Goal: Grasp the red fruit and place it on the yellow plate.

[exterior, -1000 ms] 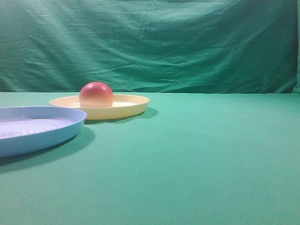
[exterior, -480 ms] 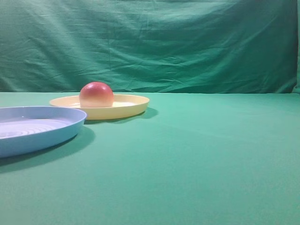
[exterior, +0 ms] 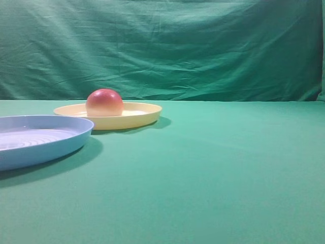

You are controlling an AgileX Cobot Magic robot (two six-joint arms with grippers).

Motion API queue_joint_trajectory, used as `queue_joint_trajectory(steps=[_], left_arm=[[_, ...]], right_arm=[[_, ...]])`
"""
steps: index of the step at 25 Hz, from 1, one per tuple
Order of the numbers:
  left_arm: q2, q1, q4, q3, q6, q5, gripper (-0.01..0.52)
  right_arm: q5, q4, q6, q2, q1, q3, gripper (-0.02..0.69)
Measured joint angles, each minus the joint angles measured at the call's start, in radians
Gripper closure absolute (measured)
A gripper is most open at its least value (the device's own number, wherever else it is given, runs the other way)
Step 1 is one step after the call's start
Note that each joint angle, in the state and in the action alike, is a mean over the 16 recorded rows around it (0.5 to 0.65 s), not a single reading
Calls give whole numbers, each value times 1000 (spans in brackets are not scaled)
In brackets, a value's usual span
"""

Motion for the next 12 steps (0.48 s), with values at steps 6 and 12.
queue_joint_trajectory(steps=[6, 12], left_arm=[[0, 0, 0, 0, 0, 0, 514], [0, 0, 0, 0, 0, 0, 514]], right_arm=[[48, 0, 7, 0, 0, 0, 665], [56, 0, 14, 0, 0, 0, 665]])
